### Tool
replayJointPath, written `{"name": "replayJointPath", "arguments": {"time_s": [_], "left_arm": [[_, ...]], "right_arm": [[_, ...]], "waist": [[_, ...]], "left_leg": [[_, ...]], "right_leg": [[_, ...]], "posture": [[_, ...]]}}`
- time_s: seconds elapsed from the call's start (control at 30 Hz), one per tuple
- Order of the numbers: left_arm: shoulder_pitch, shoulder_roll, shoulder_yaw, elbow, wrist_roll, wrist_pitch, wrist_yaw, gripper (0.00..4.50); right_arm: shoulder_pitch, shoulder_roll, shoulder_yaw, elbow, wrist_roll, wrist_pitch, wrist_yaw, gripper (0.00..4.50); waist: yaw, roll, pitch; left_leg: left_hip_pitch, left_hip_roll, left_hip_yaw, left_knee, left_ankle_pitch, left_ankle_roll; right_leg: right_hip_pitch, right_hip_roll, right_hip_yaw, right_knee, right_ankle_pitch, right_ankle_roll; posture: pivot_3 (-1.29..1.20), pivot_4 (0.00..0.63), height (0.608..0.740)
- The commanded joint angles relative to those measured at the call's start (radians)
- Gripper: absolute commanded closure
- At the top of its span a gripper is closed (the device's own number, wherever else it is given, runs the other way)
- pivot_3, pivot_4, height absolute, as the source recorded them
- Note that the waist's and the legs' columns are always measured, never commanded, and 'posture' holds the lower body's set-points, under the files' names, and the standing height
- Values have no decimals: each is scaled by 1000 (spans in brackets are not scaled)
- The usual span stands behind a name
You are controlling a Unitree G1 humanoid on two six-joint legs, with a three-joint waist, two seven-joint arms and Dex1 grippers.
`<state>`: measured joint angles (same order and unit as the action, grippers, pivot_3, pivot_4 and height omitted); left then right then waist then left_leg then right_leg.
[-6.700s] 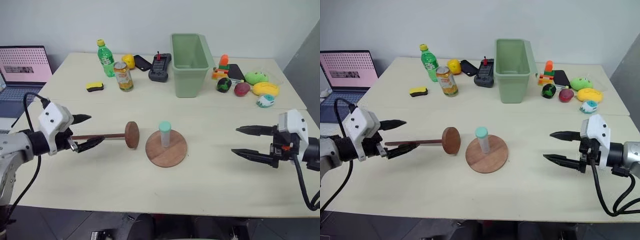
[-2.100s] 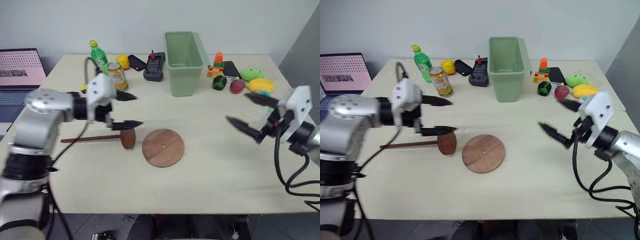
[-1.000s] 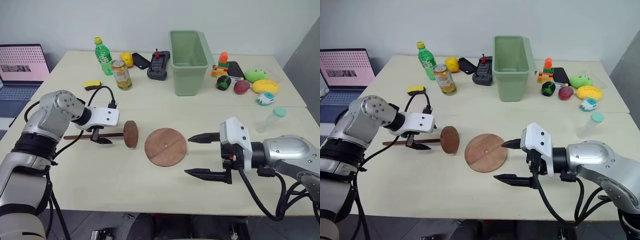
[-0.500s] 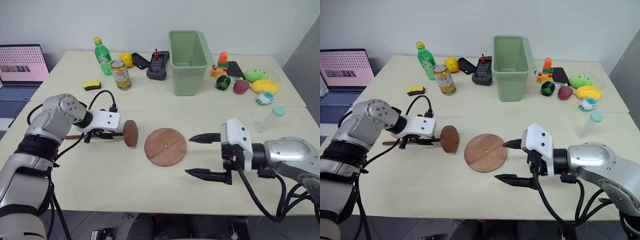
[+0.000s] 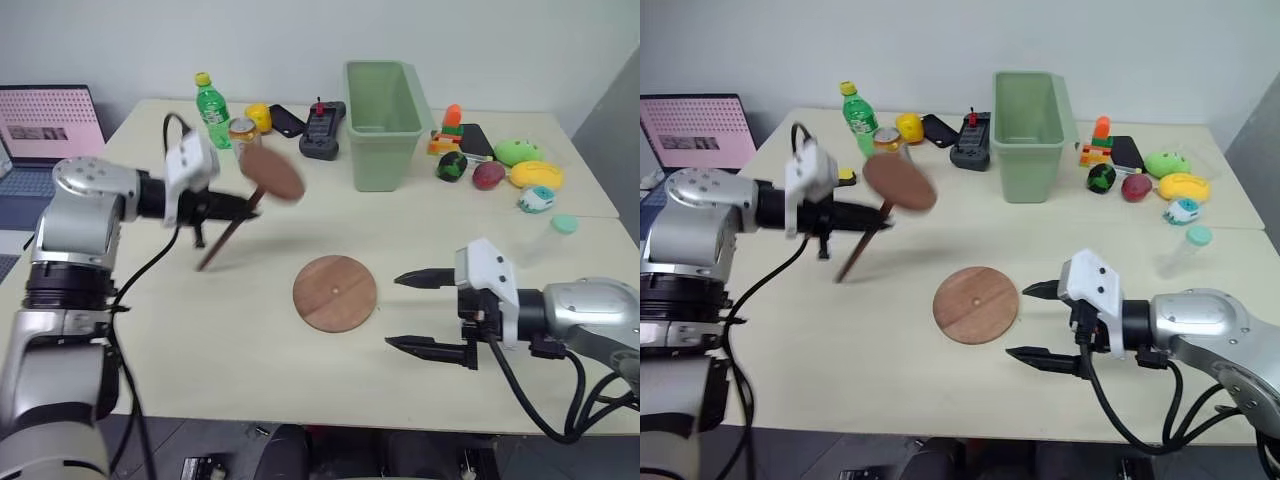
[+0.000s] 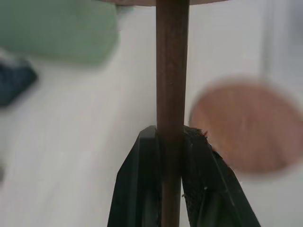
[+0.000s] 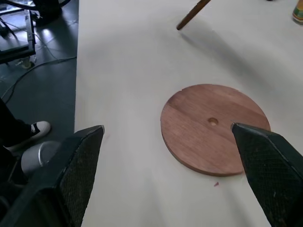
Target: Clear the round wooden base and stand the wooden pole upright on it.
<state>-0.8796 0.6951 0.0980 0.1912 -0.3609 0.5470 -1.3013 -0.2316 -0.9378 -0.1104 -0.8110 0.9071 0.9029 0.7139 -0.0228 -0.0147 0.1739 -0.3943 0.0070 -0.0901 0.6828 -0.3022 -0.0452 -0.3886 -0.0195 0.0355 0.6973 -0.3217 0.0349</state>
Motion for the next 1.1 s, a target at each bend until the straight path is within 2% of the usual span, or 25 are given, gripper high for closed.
{"name": "replayJointPath", "arguments": {"time_s": [0.03,0.1,0.23,0.5,0.77,1.1], "left_arm": [[13,-86,89,-174,-154,118,146,4251],[46,-140,112,-251,-212,155,212,4251],[170,-183,60,-358,-243,129,212,4251],[293,-247,-12,-373,-212,-4,252,4251],[320,-287,-63,-338,-167,-120,276,4251],[336,-309,-104,-340,-169,-144,297,4251]], "right_arm": [[62,-10,-81,-57,1,-30,-15,0],[100,0,-101,-75,-4,-53,-16,0],[157,41,-66,-113,-55,-107,-46,0],[174,113,26,-108,-124,-136,-114,0],[158,159,75,-95,-160,-119,-174,0],[163,137,57,-95,-163,-102,-175,0]], "waist": [[-5,0,0],[-7,0,0],[-17,0,0],[-5,0,0],[-4,0,0],[-3,0,0]], "left_leg": [[0,0,0,0,0,0],[1,0,1,-1,0,0],[4,3,4,-2,0,-1],[9,1,6,-3,0,-1],[9,1,6,-3,0,-1],[9,1,7,-3,0,0]], "right_leg": [[0,0,0,0,0,0],[0,0,1,1,0,0],[0,0,4,1,0,0],[3,1,5,2,0,0],[4,1,5,1,0,0],[4,2,4,1,0,0]], "posture": [[0,150,740],[0,150,740],[0,150,740],[0,150,740],[0,150,740],[0,150,740]]}}
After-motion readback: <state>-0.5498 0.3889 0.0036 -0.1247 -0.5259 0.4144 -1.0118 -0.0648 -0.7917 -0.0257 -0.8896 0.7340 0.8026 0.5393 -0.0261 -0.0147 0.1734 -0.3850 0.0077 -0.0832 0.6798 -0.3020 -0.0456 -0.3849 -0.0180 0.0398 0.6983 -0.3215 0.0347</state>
